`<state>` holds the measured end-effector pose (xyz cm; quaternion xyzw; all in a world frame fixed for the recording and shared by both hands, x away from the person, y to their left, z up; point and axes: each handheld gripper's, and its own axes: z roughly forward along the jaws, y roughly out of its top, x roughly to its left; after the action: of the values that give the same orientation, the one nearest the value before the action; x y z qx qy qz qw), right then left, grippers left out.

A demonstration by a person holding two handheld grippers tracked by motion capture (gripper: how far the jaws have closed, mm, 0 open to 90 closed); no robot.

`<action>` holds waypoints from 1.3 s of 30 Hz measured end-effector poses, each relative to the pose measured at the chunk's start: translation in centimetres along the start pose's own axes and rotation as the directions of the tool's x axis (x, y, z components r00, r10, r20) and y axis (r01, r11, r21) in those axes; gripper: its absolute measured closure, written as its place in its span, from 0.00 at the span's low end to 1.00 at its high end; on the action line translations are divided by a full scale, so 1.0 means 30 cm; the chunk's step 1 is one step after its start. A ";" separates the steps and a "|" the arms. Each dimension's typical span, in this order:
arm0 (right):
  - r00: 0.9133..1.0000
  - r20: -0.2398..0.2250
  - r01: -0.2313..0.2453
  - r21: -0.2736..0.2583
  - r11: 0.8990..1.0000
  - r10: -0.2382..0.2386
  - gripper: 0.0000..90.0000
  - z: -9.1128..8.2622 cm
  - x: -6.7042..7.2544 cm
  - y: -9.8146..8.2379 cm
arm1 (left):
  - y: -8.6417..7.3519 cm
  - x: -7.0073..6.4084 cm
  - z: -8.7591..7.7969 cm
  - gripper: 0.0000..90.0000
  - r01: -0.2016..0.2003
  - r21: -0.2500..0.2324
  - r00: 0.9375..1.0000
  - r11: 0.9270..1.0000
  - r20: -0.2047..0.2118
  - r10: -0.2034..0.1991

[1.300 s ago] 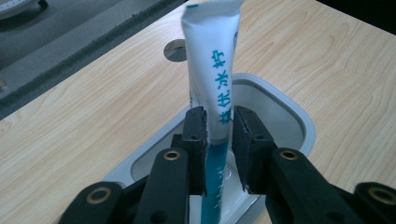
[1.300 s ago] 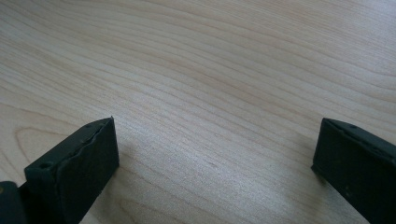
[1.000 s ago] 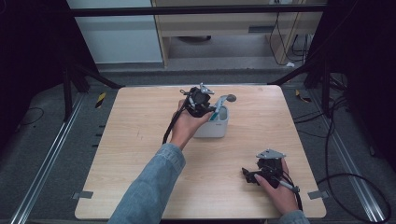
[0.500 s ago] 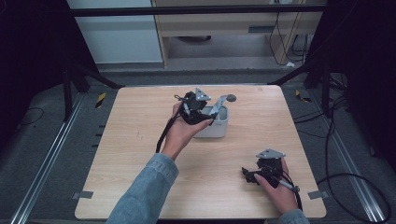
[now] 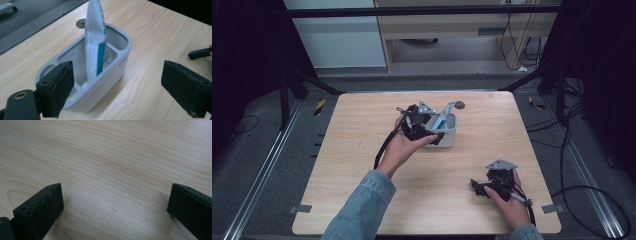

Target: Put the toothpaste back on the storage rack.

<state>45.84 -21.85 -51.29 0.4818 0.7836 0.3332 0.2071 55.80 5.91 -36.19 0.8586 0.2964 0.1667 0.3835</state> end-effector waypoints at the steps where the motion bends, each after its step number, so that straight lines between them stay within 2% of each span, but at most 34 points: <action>1: 1.000 0.000 0.000 0.000 1.000 0.000 0.00 0.000 0.000 0.000 | 0.000 0.000 0.000 0.10 0.000 0.000 1.000 1.000 0.000 0.000; 2: 1.000 0.000 0.000 0.000 1.000 0.000 0.00 0.000 0.000 0.000 | -0.010 -0.011 0.001 0.08 -0.020 0.002 1.000 1.000 0.005 0.020; 4: 1.000 0.000 -0.001 0.000 1.000 0.001 0.00 0.000 0.000 0.000 | -0.017 -0.017 0.001 0.08 -0.028 0.002 1.000 1.000 0.005 0.028; 11: 1.000 0.003 -0.002 -0.001 1.000 0.002 0.00 -0.001 0.002 -0.001 | -0.086 -0.040 -0.025 0.05 -0.031 0.007 0.999 0.999 0.016 0.031; 14: 1.000 0.007 -0.005 0.000 1.000 0.005 0.00 -0.002 0.006 -0.003 | -0.137 -0.030 -0.059 0.05 0.001 0.009 1.000 1.000 -0.002 -0.001; 15: 1.000 0.008 -0.006 0.001 1.000 0.006 0.00 -0.003 0.007 -0.003 | -0.137 -0.030 -0.059 0.05 0.001 0.009 1.000 1.000 -0.002 -0.001; 18: 1.000 0.007 -0.007 0.000 1.000 0.007 0.00 -0.003 0.007 -0.003 | -0.186 -0.013 -0.083 0.05 0.020 0.017 1.000 1.000 -0.014 -0.020; 20: 1.000 0.007 -0.007 0.000 1.000 0.007 0.00 -0.003 0.007 -0.003 | -0.218 0.002 -0.099 0.05 0.036 0.014 0.999 0.999 -0.037 -0.036; 23: 1.000 0.007 -0.006 0.000 1.000 0.006 0.00 -0.003 0.007 -0.003 | -0.268 0.027 -0.113 0.06 0.067 0.016 0.995 0.998 -0.079 -0.065; 24: 1.000 0.007 -0.007 0.000 1.000 0.007 0.00 -0.003 0.007 -0.003 | -0.306 0.049 -0.116 0.06 0.088 0.018 0.992 0.996 -0.089 -0.086; 25: 1.000 0.007 -0.007 0.000 1.000 0.007 0.00 -0.003 0.007 -0.003 | -0.306 0.049 -0.116 0.06 0.088 0.018 0.992 0.996 -0.089 -0.086; 27: 1.000 0.007 -0.008 0.000 1.000 0.008 0.00 -0.003 0.007 -0.003 | -0.348 0.073 -0.115 0.07 0.114 0.017 0.989 0.993 -0.094 -0.112; 29: 1.000 0.007 -0.008 0.000 1.000 0.008 0.00 -0.003 0.007 -0.003 | -0.385 0.093 -0.113 0.07 0.158 0.012 0.985 0.987 -0.079 -0.156; 32: 1.000 0.007 -0.007 0.000 1.000 0.007 0.00 -0.003 0.007 -0.003 | -0.440 0.118 -0.109 0.07 0.172 0.019 0.979 0.985 -0.117 -0.168; 34: 1.000 0.007 -0.008 0.000 1.000 0.008 0.00 -0.003 0.007 -0.003 | -0.473 0.134 -0.107 0.07 0.184 0.036 0.976 0.982 -0.124 -0.178; 36: 1.000 0.007 -0.008 0.000 1.000 0.008 0.00 -0.003 0.007 -0.003 | -0.500 0.149 -0.108 0.07 0.202 0.042 0.972 0.978 -0.132 -0.195; 38: 1.000 0.007 -0.008 0.000 1.000 0.008 0.00 -0.003 0.007 -0.003 | -0.543 0.179 -0.109 0.07 0.230 0.059 0.963 0.971 -0.157 -0.219; 39: 1.000 0.007 -0.008 0.000 1.000 0.008 0.00 -0.003 0.007 -0.003 | -0.543 0.179 -0.109 0.07 0.230 0.059 0.963 0.971 -0.157 -0.219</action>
<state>45.62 -21.71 -51.30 0.4861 0.7809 0.3323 0.2085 52.04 19.81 -46.08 0.8187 0.4259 0.1744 0.3436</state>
